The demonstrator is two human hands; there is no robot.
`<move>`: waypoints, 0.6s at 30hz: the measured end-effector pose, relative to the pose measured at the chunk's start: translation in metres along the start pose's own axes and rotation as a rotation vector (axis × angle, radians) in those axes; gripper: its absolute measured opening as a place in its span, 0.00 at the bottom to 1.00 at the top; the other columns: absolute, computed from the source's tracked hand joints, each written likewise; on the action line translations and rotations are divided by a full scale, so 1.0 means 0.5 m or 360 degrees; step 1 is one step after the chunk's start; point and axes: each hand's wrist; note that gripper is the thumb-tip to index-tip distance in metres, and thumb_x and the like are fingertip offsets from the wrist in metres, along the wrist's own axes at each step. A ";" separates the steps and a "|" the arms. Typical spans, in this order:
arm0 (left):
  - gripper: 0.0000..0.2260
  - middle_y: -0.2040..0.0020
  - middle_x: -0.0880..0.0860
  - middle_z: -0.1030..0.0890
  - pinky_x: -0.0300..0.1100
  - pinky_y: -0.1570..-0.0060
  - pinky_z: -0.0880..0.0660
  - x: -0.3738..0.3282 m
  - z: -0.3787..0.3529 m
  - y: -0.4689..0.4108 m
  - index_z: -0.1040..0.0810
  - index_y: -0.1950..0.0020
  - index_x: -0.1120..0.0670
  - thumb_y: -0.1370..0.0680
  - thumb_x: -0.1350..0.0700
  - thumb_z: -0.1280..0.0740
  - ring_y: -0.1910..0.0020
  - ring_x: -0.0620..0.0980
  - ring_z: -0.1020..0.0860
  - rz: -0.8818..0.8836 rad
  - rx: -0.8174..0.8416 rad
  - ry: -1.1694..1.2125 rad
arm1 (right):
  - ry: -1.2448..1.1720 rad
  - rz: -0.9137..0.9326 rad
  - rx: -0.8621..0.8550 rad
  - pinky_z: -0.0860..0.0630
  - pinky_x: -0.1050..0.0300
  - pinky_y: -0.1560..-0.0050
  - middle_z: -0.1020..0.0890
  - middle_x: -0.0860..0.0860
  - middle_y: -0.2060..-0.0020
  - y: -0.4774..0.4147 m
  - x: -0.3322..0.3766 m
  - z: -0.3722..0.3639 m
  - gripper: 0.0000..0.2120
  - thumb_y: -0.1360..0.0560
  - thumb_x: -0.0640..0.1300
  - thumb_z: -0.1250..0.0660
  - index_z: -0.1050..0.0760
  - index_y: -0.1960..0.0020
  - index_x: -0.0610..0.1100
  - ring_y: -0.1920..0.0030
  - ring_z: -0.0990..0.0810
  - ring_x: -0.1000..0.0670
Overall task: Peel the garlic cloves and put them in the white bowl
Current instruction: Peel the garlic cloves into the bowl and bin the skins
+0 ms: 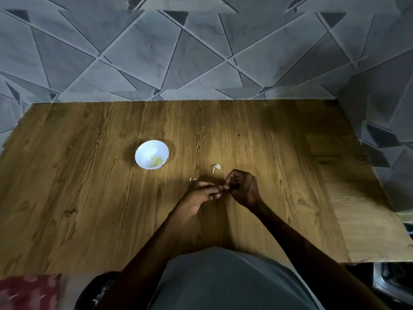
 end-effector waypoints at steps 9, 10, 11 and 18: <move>0.04 0.60 0.51 0.15 0.35 0.59 0.21 -0.015 0.007 0.023 0.18 0.51 0.60 0.24 0.64 0.31 0.61 0.45 0.17 -0.0007 -0.0045 0.0082 | 0.0216 0.0008 -0.0024 0.24 0.67 0.65 0.21 0.54 0.67 -0.013 0.032 -0.006 0.12 0.32 0.32 0.26 0.25 0.63 0.46 0.66 0.21 0.58; 0.05 0.59 0.50 0.14 0.36 0.57 0.22 -0.014 0.010 0.024 0.17 0.50 0.59 0.24 0.62 0.29 0.59 0.45 0.17 -0.0231 -0.0087 -0.0252 | 0.0141 -0.0130 -0.0019 0.24 0.67 0.66 0.20 0.54 0.68 -0.018 0.033 -0.006 0.11 0.32 0.34 0.24 0.24 0.63 0.46 0.66 0.21 0.57; 0.05 0.60 0.49 0.15 0.35 0.57 0.23 -0.016 0.015 0.023 0.16 0.50 0.57 0.25 0.59 0.28 0.59 0.44 0.17 -0.0458 -0.0122 -0.0572 | -0.0013 -0.0315 0.0013 0.22 0.64 0.66 0.19 0.52 0.68 -0.023 0.034 -0.002 0.10 0.31 0.34 0.24 0.23 0.63 0.45 0.66 0.19 0.55; 0.06 0.58 0.46 0.15 0.35 0.54 0.21 -0.030 0.035 0.023 0.15 0.49 0.55 0.24 0.58 0.28 0.60 0.38 0.18 -0.1030 -0.0044 -0.1188 | -0.0755 -0.0820 0.0324 0.20 0.54 0.59 0.16 0.44 0.63 -0.022 0.040 0.031 0.07 0.30 0.27 0.32 0.21 0.60 0.37 0.59 0.17 0.47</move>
Point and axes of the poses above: each hand's wrist, its own y-axis away from the middle knuckle, its own z-axis out of the back of the hand, x = y × z
